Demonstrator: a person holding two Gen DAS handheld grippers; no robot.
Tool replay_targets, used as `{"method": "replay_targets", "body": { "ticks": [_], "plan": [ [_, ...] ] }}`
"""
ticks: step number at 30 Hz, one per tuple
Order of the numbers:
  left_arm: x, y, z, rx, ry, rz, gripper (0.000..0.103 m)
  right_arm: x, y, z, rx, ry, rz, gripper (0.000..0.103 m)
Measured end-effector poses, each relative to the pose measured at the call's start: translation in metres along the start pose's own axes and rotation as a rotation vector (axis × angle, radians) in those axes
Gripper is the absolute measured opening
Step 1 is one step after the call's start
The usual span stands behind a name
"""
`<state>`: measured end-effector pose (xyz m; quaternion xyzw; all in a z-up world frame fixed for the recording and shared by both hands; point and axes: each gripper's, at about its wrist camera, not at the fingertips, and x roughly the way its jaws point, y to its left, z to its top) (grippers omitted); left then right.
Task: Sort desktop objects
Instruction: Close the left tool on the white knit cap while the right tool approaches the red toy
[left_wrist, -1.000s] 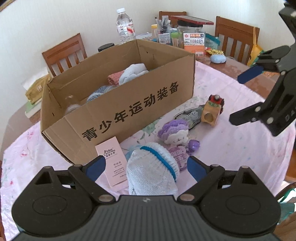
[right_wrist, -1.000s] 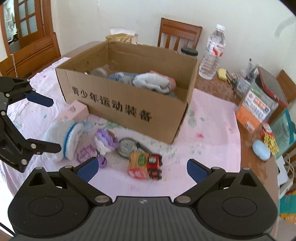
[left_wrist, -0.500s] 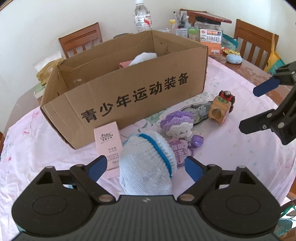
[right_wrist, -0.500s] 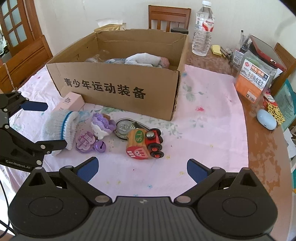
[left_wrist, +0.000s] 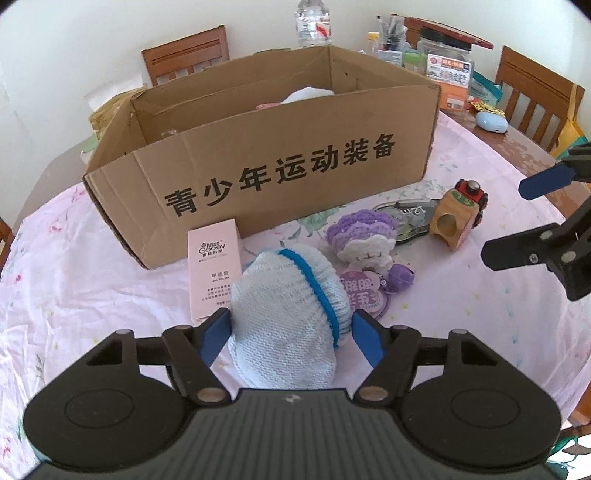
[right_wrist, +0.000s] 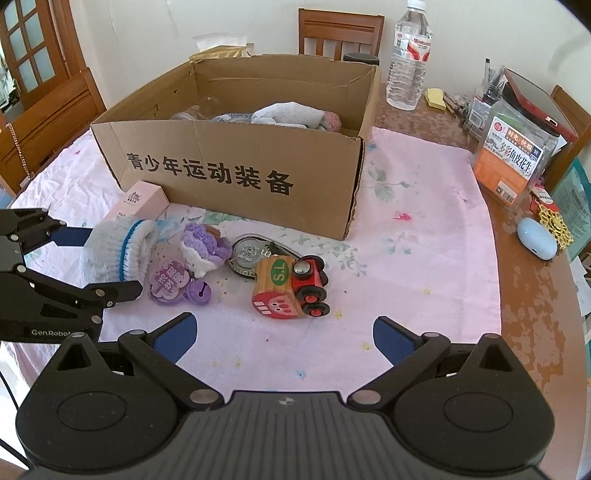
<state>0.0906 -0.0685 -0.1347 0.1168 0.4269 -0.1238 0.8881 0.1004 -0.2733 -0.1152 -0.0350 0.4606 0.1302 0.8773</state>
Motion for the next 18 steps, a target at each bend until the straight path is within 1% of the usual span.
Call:
{"method": "replay_targets", "body": {
  "ticks": [3,4,5,14,18],
  "plan": [
    [0.000,0.000,0.000,-0.012,-0.003,-0.001,0.068,0.002,0.000,0.003,-0.004,-0.008,-0.007,0.103],
    [0.000,0.001,0.000,-0.017,0.000,-0.009,0.064,0.003,-0.001,0.005,-0.004,-0.010,-0.009,0.103],
    [-0.001,0.002,-0.001,-0.025,0.000,-0.013,0.063,0.004,-0.002,0.006,-0.004,-0.013,-0.012,0.103],
    [-0.003,0.006,0.000,-0.057,0.007,-0.046,0.061,0.019,-0.013,0.028,-0.002,-0.048,-0.057,0.103],
    [-0.003,0.007,0.000,-0.069,0.008,-0.057,0.061,0.030,-0.019,0.037,0.001,-0.048,-0.099,0.103]
  ]
}}
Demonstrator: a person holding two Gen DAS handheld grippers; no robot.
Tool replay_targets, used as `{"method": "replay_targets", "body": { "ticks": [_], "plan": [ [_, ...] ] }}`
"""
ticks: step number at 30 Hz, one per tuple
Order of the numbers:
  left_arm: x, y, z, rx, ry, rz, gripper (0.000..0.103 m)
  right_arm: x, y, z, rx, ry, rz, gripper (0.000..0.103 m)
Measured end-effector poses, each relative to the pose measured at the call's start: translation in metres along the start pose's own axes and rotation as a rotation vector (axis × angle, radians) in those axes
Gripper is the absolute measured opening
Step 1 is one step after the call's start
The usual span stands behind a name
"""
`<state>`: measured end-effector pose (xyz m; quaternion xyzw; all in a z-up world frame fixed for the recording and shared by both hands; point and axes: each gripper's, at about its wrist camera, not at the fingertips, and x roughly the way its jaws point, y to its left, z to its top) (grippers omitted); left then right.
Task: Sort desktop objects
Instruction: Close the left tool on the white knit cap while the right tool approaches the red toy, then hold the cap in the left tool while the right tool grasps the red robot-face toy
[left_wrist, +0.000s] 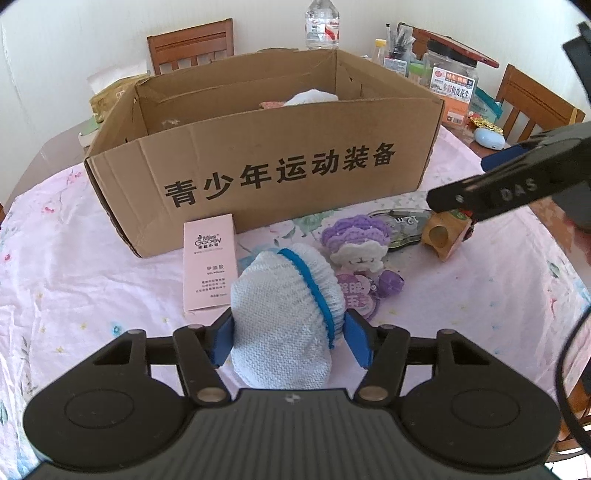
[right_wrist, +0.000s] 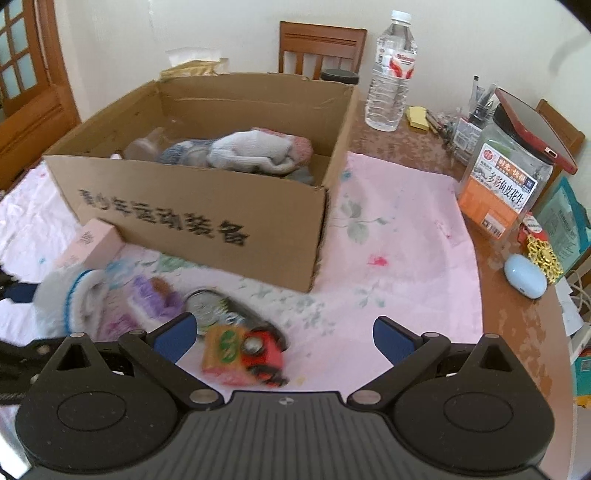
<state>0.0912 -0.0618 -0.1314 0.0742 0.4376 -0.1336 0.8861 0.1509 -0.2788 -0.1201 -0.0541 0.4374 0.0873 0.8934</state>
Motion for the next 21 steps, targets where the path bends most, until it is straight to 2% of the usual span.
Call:
{"method": "replay_targets", "body": {
  "ticks": [8,21],
  "plan": [
    [0.001,0.000,0.001,0.003,0.004,-0.012,0.061,0.006,-0.007,-0.001,0.006,0.011,-0.037,0.103],
    [-0.001,-0.001,0.000,0.018,0.005,-0.024,0.061,-0.010,-0.016,-0.028,0.026,0.057,-0.067,0.103]
  ]
}}
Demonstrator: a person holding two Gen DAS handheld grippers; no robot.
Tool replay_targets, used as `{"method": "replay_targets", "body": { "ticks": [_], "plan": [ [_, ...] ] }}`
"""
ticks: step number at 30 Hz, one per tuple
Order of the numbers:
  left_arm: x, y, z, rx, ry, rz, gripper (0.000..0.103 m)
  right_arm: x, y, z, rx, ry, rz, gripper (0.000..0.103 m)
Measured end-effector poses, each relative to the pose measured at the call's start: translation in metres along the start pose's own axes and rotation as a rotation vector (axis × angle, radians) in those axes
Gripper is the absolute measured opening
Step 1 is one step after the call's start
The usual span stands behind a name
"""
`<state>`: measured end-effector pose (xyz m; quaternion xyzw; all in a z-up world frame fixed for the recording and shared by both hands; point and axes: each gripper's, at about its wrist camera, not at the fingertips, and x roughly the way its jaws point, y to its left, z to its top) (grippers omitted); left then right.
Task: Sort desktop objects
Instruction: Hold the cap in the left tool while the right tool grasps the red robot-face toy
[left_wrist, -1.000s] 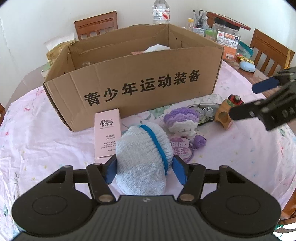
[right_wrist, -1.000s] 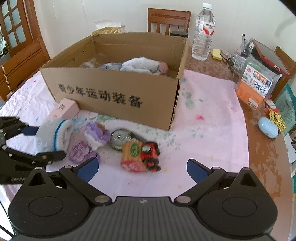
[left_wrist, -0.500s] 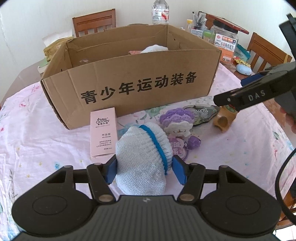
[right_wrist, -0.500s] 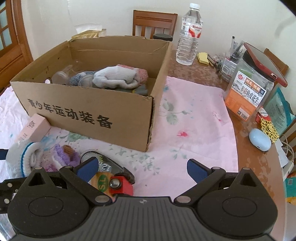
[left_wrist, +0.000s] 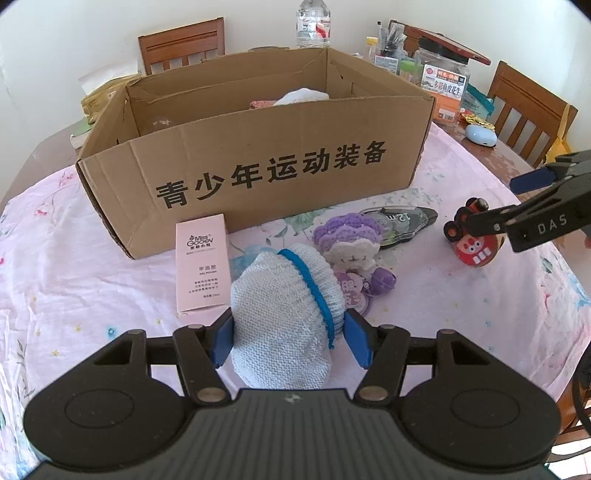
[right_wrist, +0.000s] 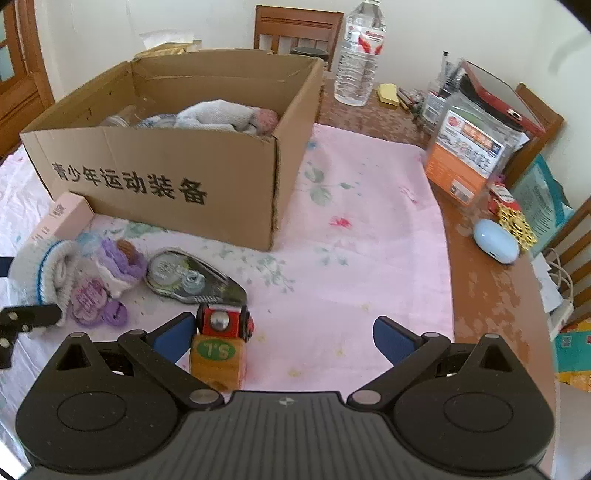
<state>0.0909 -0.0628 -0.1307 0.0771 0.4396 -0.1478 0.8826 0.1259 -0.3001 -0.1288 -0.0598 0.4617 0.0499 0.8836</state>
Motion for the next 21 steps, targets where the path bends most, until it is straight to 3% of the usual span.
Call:
{"method": "replay_targets", "body": {
  "ticks": [12,21],
  "plan": [
    [-0.003,-0.002,-0.002,0.002,-0.003,-0.001,0.061,-0.009,-0.023,-0.001,0.064,-0.019,-0.044,0.103],
    [-0.005,-0.001,-0.001,-0.021,0.001,-0.028,0.061,0.003,-0.003,-0.005,-0.051,-0.006,0.005,0.103]
  ]
}}
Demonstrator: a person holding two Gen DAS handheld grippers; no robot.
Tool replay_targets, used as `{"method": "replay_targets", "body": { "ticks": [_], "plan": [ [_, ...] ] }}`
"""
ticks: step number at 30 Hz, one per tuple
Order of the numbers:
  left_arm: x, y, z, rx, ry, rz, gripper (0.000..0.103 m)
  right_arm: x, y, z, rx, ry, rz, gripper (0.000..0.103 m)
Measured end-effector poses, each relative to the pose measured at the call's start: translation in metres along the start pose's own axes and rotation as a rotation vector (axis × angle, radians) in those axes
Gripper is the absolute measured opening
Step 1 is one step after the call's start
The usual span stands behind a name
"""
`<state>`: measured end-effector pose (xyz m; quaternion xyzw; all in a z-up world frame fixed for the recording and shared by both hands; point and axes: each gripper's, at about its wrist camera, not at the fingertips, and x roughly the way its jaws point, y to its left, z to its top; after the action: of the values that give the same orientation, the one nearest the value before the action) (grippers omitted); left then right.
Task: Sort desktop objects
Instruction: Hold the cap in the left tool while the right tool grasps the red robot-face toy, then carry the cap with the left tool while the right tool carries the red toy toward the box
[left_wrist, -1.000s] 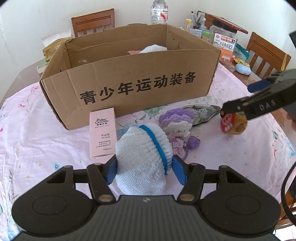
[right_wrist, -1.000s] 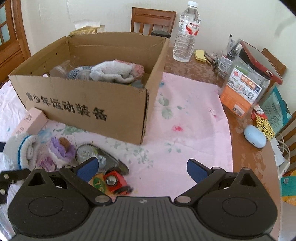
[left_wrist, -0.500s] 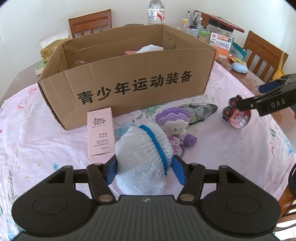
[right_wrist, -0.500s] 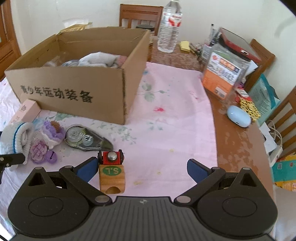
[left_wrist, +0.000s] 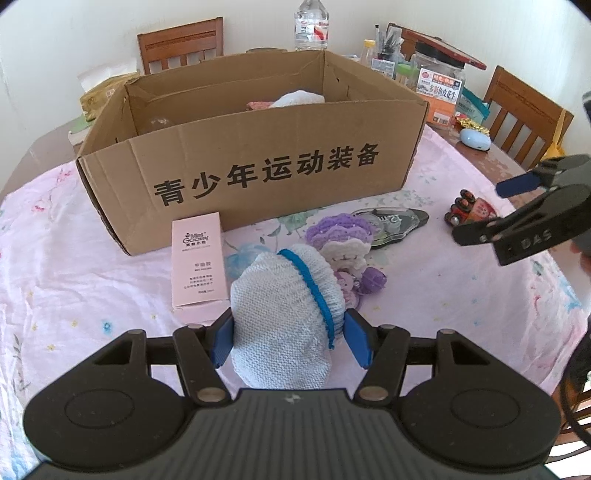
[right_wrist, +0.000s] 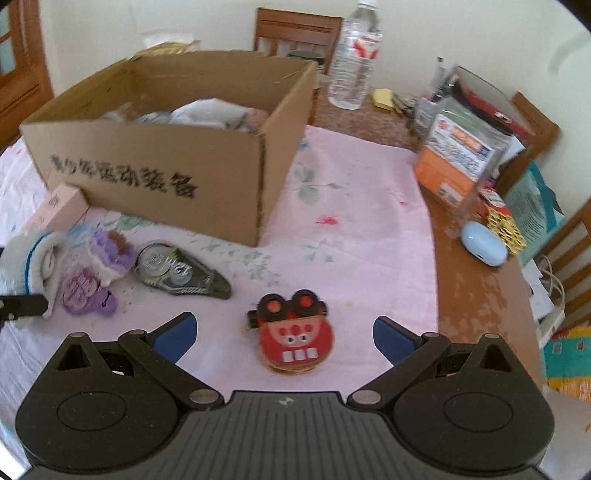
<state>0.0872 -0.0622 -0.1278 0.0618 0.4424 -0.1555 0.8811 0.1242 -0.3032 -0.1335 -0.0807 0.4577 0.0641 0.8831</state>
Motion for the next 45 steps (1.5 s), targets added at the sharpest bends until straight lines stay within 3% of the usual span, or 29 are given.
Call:
{"method": "replay_targets", "body": {
  "ticks": [5,18,22,26,35,45],
  "plan": [
    [-0.003,0.002,0.003,-0.017,0.004,-0.029,0.061,0.009,-0.003,0.001,-0.032,0.004,0.022,0.100],
    [-0.008,0.001,0.010,-0.018,0.002,-0.055,0.061,0.023,-0.014,0.001,-0.058,0.044,0.081,0.077],
    [-0.011,-0.001,0.013,-0.007,-0.004,-0.058,0.061,0.024,-0.013,0.000,-0.073,0.055,0.074,0.075],
    [-0.014,-0.001,0.015,-0.005,-0.006,-0.063,0.061,0.024,-0.013,0.002,-0.064,0.059,0.090,0.061],
    [-0.024,0.005,0.019,-0.016,0.001,-0.083,0.061,0.019,-0.019,0.005,-0.052,0.068,0.114,0.060],
    [-0.042,0.013,0.034,0.021,-0.004,-0.107,0.061,-0.014,-0.018,0.022,-0.123,0.051,0.150,0.060]
  ]
}}
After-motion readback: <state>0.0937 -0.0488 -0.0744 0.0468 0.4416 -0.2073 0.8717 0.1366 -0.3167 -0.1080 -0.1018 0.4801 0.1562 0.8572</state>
